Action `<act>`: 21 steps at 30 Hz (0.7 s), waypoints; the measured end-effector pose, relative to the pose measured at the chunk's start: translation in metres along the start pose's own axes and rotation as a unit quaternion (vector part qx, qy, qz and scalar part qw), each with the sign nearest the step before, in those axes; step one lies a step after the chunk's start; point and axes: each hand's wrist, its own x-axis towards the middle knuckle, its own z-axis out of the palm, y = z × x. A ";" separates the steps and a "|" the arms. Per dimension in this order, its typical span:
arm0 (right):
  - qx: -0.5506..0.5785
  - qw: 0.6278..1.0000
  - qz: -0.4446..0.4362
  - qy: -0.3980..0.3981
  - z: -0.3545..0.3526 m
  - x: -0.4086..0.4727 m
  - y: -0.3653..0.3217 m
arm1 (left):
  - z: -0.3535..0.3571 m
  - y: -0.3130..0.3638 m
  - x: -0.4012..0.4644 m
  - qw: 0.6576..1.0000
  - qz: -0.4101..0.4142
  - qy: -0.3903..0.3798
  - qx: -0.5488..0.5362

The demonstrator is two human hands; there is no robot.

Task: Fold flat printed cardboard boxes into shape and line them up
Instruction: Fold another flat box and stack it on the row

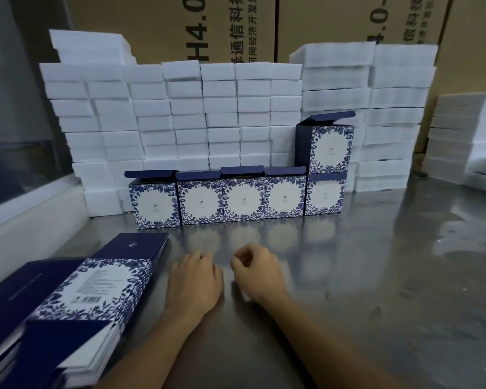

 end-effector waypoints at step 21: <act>0.080 0.997 -0.009 0.011 -0.018 -0.017 0.006 | -0.066 -0.080 -0.036 0.946 -0.276 -0.161 0.053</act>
